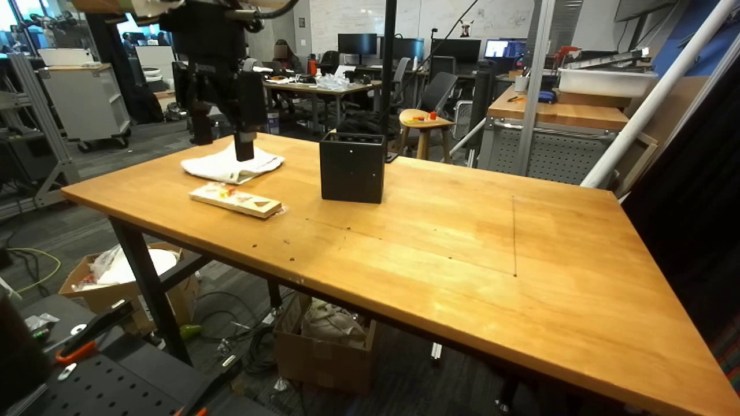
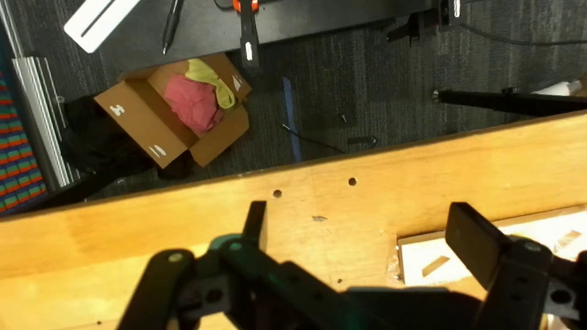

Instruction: Pick up the cloth and put it in the box

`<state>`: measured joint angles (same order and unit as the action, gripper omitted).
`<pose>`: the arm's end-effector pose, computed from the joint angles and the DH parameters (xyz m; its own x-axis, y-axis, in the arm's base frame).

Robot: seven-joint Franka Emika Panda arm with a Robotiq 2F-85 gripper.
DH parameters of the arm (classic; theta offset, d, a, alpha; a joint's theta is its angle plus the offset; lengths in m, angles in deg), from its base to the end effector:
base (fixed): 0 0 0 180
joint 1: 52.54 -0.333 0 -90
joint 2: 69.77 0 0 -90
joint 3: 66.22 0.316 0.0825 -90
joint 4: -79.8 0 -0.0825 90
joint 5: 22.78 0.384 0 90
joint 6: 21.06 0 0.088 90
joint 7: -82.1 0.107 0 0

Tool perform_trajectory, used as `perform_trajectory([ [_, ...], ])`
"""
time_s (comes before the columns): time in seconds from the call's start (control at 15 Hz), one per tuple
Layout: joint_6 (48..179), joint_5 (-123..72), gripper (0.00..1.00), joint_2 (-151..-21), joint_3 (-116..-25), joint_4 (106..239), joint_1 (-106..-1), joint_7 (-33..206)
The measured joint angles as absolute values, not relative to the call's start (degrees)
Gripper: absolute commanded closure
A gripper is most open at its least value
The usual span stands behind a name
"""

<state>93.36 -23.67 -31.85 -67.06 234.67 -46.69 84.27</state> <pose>0.3314 -0.0396 0.4217 0.9886 -0.1441 -0.0440 -0.1440 -0.9896 0.0065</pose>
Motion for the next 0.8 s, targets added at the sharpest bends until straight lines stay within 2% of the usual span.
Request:
perform_trajectory([
  [0.4,101.4,-23.7,0.00,-42.1,-61.1,227.4,-51.1,87.8],
  [0.8,111.7,-25.6,0.00,-58.3,-57.6,218.4,-53.9,90.9],
])
